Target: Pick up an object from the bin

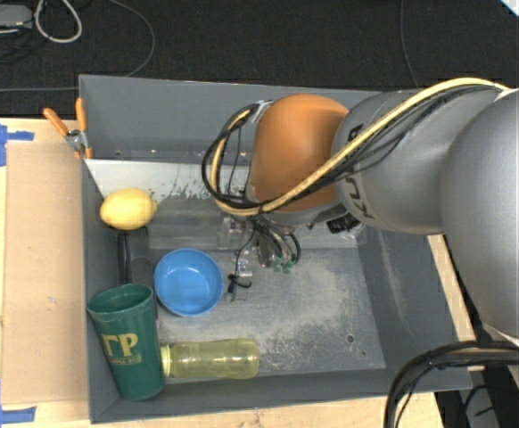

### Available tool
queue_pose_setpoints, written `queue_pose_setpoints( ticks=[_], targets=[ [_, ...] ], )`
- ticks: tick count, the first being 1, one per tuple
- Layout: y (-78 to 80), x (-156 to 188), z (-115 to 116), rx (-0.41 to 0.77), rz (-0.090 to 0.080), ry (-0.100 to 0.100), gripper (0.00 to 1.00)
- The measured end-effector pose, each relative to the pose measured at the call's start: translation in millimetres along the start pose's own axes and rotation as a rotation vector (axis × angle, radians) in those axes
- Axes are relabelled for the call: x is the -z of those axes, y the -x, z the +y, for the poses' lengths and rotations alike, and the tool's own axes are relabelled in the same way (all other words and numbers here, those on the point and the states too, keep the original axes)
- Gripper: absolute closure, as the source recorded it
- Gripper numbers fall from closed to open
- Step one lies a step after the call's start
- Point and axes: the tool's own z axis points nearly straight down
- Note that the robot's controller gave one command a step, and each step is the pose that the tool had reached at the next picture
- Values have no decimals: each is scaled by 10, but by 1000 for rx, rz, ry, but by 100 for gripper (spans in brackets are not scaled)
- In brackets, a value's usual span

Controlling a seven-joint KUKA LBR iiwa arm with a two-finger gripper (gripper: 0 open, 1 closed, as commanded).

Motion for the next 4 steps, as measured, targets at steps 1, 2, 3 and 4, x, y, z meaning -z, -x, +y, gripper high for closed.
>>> queue_pose_setpoints(
  ticks=[1,2,3,4],
  targets=[
    [0,-1,0,0,0,0,0],
    [-262,-728,16,-14,5,0,0],
    [-73,-807,168,-37,-11,4,0],
    [-287,-857,87,-320,4,0,0]
  ],
)
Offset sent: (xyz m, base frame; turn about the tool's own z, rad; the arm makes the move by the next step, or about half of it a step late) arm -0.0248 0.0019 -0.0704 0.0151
